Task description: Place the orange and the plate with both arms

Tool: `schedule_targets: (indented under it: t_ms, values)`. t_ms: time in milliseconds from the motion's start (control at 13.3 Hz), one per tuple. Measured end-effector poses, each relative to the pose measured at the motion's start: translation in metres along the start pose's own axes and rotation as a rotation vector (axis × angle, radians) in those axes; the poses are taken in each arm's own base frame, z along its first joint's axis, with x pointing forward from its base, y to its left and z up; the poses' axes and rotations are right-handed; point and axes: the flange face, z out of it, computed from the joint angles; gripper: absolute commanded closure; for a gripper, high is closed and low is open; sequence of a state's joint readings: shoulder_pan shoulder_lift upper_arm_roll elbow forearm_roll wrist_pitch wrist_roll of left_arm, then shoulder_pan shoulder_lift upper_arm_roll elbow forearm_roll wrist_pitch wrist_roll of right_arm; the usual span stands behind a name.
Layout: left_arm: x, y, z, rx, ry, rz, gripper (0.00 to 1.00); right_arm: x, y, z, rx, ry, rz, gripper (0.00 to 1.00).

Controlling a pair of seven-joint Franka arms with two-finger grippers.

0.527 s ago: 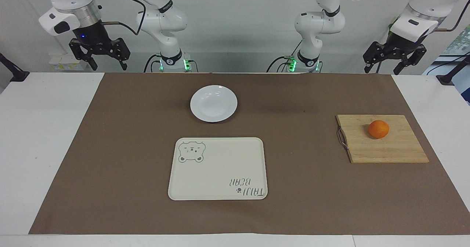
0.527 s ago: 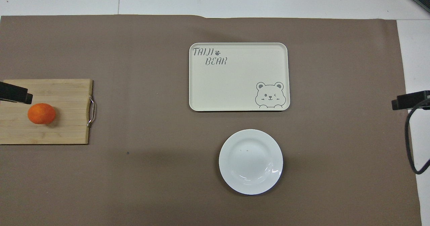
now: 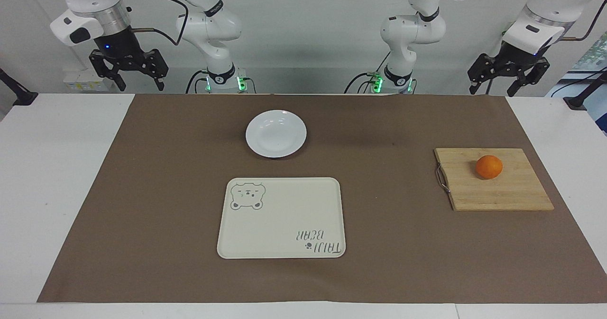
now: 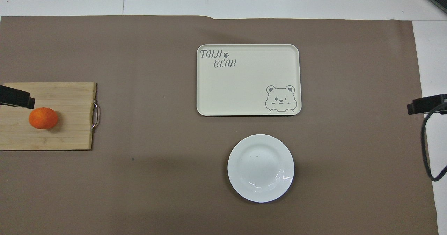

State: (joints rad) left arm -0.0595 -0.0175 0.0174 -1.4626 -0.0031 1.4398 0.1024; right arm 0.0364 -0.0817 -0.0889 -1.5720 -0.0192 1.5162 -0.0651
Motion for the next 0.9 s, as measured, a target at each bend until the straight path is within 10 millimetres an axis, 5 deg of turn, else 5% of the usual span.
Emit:
schedule_targets:
  t_ms: [903]
  values:
    - [-0.0091,-0.0087,0.0004,-0.005,-0.043,-0.017,0.00,0.0000,0.0000,0.0000,0.000,0.000,0.000,0.00]
